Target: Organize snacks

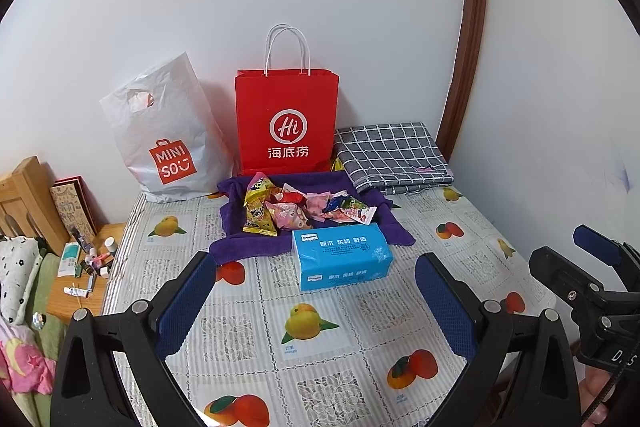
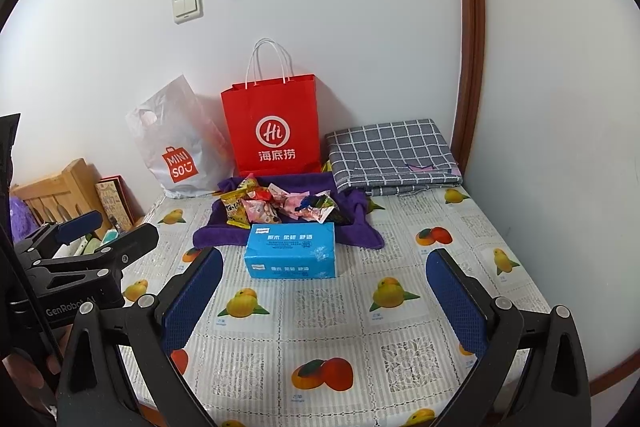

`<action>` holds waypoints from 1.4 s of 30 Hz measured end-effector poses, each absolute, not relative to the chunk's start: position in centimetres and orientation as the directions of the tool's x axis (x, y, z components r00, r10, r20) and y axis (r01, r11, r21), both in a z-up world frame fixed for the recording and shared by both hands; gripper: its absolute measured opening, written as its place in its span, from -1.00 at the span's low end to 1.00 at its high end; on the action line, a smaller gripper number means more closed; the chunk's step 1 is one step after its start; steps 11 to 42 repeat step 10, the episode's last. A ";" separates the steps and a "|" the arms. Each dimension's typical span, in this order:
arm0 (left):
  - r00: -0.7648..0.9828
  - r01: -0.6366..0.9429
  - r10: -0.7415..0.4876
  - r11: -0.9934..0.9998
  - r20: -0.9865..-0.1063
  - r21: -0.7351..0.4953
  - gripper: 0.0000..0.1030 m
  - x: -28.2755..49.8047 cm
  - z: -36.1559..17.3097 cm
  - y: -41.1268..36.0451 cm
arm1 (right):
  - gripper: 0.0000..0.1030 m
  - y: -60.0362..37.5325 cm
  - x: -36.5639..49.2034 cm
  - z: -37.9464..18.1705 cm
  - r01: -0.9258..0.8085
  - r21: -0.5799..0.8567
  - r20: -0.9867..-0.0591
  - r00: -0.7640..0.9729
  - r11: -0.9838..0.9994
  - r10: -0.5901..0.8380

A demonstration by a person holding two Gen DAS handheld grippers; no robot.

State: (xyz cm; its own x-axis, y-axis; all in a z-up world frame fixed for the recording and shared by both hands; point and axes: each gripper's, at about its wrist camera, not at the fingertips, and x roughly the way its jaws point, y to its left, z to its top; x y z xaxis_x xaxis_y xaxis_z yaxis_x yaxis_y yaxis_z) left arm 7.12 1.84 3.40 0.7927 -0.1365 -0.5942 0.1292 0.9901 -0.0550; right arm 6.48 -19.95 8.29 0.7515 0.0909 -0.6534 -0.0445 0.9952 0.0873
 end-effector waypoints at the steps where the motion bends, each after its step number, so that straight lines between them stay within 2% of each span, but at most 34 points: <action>1: 0.793 0.130 -0.138 0.990 -0.594 -0.056 0.95 7.1 3.4 1.9 | 0.95 -19.9 6.5 8.3 -0.045 0.087 -0.653 0.752 0.995 0.091; 42: 0.798 0.134 -0.136 0.990 -0.587 -0.048 0.95 7.1 3.5 1.7 | 0.95 -19.8 6.5 8.4 -0.046 0.089 -0.650 0.754 0.995 0.093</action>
